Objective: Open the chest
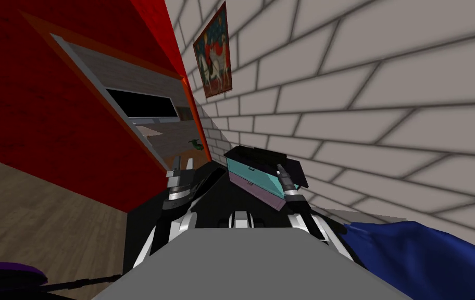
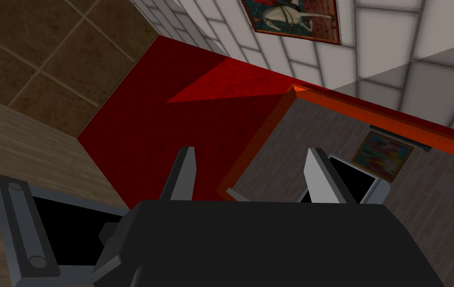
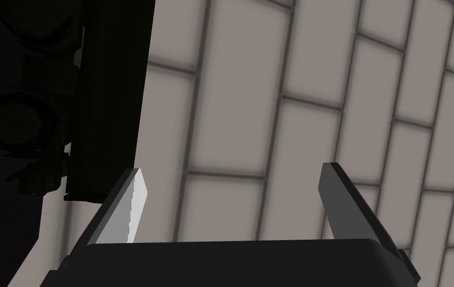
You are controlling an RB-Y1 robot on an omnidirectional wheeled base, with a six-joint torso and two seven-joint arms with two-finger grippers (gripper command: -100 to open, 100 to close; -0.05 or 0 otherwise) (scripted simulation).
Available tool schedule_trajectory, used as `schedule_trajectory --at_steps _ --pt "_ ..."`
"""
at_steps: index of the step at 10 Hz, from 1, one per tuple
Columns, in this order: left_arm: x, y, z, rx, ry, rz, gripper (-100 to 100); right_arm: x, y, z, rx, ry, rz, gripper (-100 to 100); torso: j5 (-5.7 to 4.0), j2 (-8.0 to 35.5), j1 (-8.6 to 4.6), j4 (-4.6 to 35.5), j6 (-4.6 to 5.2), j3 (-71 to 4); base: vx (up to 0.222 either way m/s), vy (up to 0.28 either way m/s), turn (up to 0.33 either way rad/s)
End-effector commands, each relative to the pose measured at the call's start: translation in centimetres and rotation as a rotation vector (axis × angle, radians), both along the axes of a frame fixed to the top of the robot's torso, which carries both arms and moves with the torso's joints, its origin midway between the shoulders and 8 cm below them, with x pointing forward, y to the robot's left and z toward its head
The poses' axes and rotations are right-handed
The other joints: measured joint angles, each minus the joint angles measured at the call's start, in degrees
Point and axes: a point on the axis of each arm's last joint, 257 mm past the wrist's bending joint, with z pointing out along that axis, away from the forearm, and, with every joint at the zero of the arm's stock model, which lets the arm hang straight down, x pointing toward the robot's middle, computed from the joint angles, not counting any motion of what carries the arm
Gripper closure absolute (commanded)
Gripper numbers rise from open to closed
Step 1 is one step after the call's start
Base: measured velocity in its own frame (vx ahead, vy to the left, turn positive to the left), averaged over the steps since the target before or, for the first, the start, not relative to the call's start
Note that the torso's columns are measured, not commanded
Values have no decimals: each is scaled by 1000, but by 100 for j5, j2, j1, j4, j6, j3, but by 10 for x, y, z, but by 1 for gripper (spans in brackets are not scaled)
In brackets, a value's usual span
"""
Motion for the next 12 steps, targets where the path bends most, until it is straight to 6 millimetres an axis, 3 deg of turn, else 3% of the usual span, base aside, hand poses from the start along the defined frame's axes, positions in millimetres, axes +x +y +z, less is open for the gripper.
schedule_trajectory --at_steps 1,2,3,4,5,6,7,9,10,11,12 --pt "0 0 0 0 0 0 0 6 -3 -32 -40 95 -17 -100 1 -2 6 -1 -3 0 14 33 90" --pt "0 0 0 0 0 0 0 9 -6 -61 -80 169 -27 -100 1 -3 5 -1 0 -2 29 37 218" --pt "0 0 0 0 0 0 0 9 -8 -64 -78 182 -33 -100 1 -9 6 -3 -5 -5 26 33 120" --pt "0 0 0 0 0 0 0 10 -12 -94 -121 261 -46 -100 2 -5 4 -2 1 -4 22 41 205" --pt "0 0 0 0 0 0 0 10 -14 -98 -120 274 -53 -100 1 -4 6 -1 -3 -2 17 39 113" --pt "0 0 0 0 0 0 0 10 -18 -125 -167 345 -65 -100 1 0 6 0 1 0 24 52 257" --pt "0 0 0 0 0 0 0 9 -21 -133 -166 369 -75 -100 2 -4 10 -1 -5 -1 25 38 112" --pt "0 0 0 0 0 0 0 4 -31 -168 -215 467 -100 -100 1 -7 7 -2 -5 -3 30 45 174" --pt "0 0 0 0 0 0 0 4 -31 -168 -215 467 -100 -100 0 -5 2 -2 1 -3 14 17 -16" --pt "0 0 0 0 0 0 0 -2 -38 -197 -269 543 -113 -100 0 2 -3 0 1 0 15 37 222" --pt "0 0 0 0 0 0 0 -4 -42 -203 -268 566 -128 -100 0 -1 7 0 -6 1 21 30 159"
